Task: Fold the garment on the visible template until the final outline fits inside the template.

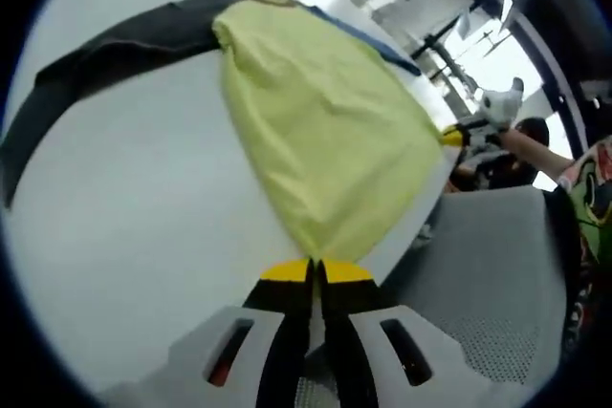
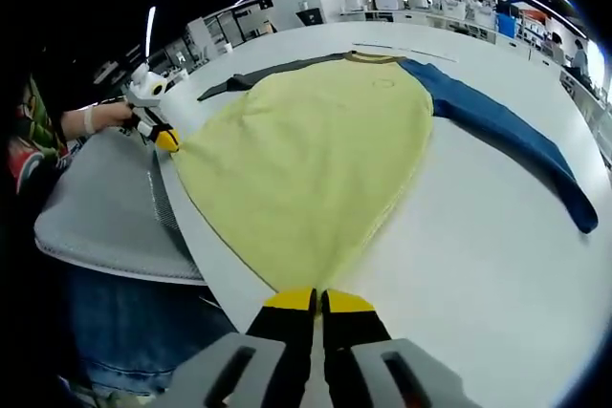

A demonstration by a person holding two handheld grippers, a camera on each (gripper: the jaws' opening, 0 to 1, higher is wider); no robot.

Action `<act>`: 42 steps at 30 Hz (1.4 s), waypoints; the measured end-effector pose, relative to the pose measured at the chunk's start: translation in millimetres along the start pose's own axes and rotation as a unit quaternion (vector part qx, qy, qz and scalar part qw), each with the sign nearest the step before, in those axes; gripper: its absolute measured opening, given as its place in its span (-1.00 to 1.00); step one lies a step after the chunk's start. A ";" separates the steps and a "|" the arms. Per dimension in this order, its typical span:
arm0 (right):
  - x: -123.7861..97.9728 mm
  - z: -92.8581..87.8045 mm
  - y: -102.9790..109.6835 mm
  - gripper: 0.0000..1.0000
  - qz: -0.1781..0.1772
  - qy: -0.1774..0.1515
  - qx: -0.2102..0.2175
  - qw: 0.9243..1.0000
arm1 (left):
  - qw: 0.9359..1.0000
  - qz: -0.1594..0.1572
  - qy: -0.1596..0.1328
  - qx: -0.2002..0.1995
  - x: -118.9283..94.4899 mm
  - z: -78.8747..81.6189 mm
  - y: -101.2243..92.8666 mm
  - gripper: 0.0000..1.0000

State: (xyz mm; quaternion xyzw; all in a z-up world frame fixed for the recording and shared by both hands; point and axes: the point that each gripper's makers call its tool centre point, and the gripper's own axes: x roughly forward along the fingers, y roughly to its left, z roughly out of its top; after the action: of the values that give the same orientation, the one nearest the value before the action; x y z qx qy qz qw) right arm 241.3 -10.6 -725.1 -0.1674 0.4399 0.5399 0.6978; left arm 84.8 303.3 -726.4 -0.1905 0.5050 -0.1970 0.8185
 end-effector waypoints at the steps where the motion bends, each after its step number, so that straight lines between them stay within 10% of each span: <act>1: 0.0 -0.1 -0.2 -1.00 0.000 0.000 0.000 1.000 | 1.000 -0.001 0.000 0.001 0.1 -0.2 -0.3 -1.00; 23: -6.3 1.4 -7.6 -0.90 -0.005 -0.009 0.000 1.000 | 0.999 -0.023 -0.016 0.022 0.2 1.9 -5.2 -0.86; 42: -60.7 22.1 -107.9 -0.35 -0.177 -0.101 0.111 0.973 | 0.992 0.010 -0.123 0.007 -15.7 40.8 7.1 0.03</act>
State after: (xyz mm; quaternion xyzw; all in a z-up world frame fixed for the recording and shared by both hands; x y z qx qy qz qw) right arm 346.2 -70.6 -690.6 -0.1082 0.3875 0.3692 0.8377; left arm 116.0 322.0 -701.2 -0.2025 0.4014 -0.1674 0.8774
